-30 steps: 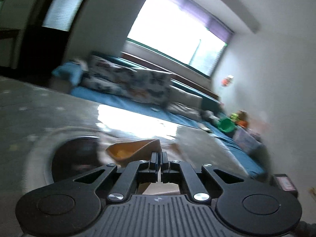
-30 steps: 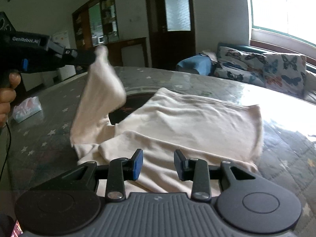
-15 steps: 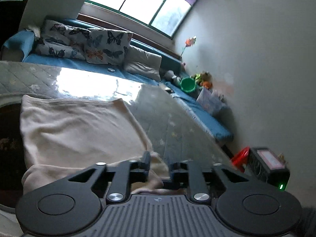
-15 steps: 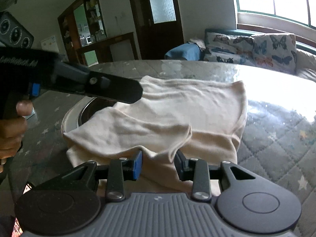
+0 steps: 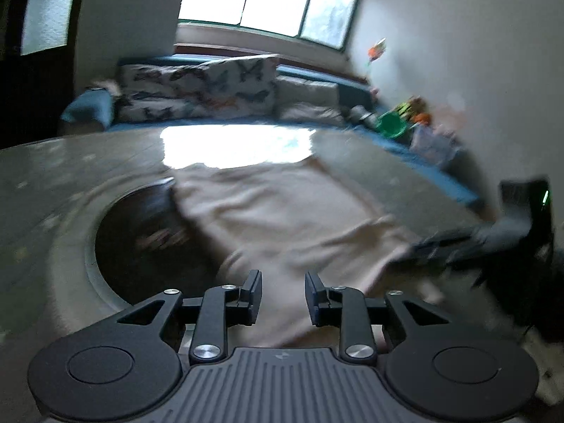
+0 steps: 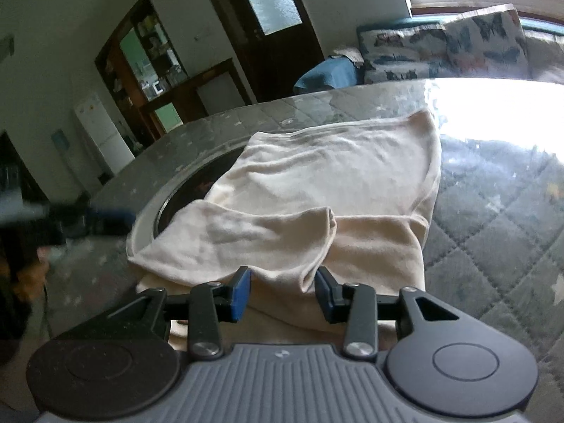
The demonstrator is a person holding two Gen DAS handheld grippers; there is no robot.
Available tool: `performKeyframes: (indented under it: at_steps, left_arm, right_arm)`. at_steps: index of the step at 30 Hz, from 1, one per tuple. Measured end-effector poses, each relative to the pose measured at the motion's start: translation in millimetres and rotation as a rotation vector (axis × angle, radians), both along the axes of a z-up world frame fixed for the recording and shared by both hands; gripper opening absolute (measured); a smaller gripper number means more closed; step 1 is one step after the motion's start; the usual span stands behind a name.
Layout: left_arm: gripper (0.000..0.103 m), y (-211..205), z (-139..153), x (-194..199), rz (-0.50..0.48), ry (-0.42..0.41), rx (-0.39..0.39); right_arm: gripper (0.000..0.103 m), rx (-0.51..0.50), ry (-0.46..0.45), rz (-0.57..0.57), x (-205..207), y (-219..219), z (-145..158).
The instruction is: Fold clothes
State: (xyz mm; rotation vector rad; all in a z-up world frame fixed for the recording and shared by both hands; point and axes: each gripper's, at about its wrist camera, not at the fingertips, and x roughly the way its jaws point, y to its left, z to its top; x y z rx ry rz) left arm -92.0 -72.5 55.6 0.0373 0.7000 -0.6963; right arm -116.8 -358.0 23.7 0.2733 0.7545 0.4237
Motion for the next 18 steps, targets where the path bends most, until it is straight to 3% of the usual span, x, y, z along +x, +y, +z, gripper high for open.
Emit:
performKeyframes:
  at_steps: [3,4,6,9,18]
  left_arm:
    - [0.034,13,-10,-9,0.017,0.017,0.035]
    - [0.036,16,-13,-11,0.019,0.018,0.038]
    - [0.044,19,-14,-14,0.016,0.02,0.038]
    - [0.046,17,-16,-18,0.003,0.018,0.037]
    - [0.048,3,-23,-17,-0.022,0.018,0.033]
  right_arm:
    - [0.036,0.028,0.025,-0.014,5,-3,0]
    - [0.026,0.03,0.03,-0.017,7,-3,0]
    - [0.017,0.016,0.035,-0.024,9,0,1]
    - [0.009,0.003,0.006,-0.025,10,5,10]
    - [0.006,0.006,-0.175,0.002,8,21,62]
